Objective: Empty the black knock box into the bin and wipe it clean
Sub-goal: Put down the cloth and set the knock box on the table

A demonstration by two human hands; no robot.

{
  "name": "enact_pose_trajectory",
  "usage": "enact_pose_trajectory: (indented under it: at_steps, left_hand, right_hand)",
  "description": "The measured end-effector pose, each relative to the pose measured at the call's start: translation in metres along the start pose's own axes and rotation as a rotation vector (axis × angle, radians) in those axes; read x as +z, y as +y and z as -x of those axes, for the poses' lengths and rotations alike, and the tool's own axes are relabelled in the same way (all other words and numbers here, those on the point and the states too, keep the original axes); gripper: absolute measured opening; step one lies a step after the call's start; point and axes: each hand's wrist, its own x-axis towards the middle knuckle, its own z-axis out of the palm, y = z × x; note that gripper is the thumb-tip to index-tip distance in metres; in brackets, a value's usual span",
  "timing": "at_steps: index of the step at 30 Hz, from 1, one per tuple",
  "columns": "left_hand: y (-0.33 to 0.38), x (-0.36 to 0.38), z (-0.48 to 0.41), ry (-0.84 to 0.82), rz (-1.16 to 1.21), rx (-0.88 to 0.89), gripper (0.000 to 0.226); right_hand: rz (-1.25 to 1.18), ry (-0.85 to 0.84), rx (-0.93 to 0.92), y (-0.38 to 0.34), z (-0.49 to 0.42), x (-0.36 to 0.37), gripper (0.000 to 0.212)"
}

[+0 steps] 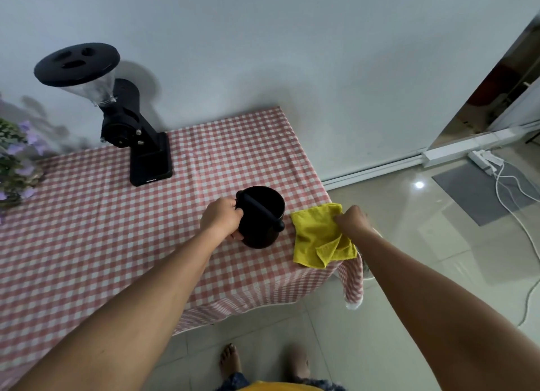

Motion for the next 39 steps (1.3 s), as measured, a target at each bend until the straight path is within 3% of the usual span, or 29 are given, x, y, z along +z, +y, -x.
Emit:
enact_pose_trajectory:
  at_steps: [2, 5, 13, 16, 19, 22, 25, 29, 31, 35, 39]
  left_hand:
    - [-0.002, 0.000, 0.000, 0.003, 0.004, -0.002, 0.023]
    - [-0.005, -0.002, 0.000, 0.018, 0.010, -0.008, 0.022]
    - [-0.016, -0.012, 0.002, 0.034, 0.014, -0.033, 0.025]
    - [-0.018, -0.016, 0.003, 0.027, 0.031, -0.047, 0.025]
    - [-0.020, -0.017, 0.003, 0.027, 0.046, -0.059, 0.027]
    - [-0.021, -0.017, 0.002, 0.032, 0.059, -0.071, 0.030]
    - [-0.020, -0.018, 0.003, 0.037, 0.077, -0.074, 0.030]
    - [-0.019, -0.022, 0.005, 0.074, 0.119, -0.091, 0.028]
    - [-0.020, -0.026, 0.006, 0.100, 0.148, -0.105, 0.034]
    - [-0.028, -0.035, 0.007, 0.143, 0.197, -0.136, 0.036]
    - [-0.045, -0.049, 0.007, 0.142, 0.213, -0.148, 0.021]
  right_hand:
    - [-0.041, 0.012, 0.001, -0.002, -0.004, 0.004, 0.027]
    - [-0.060, 0.056, -0.021, -0.005, -0.005, 0.008, 0.034]
    - [-0.166, -0.120, -0.293, -0.034, 0.000, 0.017, 0.034]
    - [-0.120, -0.058, -0.204, -0.034, -0.004, 0.015, 0.040]
    - [0.104, 0.070, -0.145, -0.034, 0.001, 0.009, 0.045]
    - [0.090, 0.110, -0.248, -0.045, 0.010, 0.008, 0.044]
    - [-0.065, -0.043, -0.401, -0.066, 0.026, 0.014, 0.033]
    - [-0.316, -0.440, -0.330, -0.095, 0.069, 0.022, 0.053]
    - [-0.376, -0.547, -0.322, -0.105, 0.085, 0.027, 0.058]
    - [-0.391, -0.540, -0.374, -0.121, 0.102, 0.047, 0.045]
    - [-0.400, -0.492, -0.378, -0.138, 0.105, 0.064, 0.035]
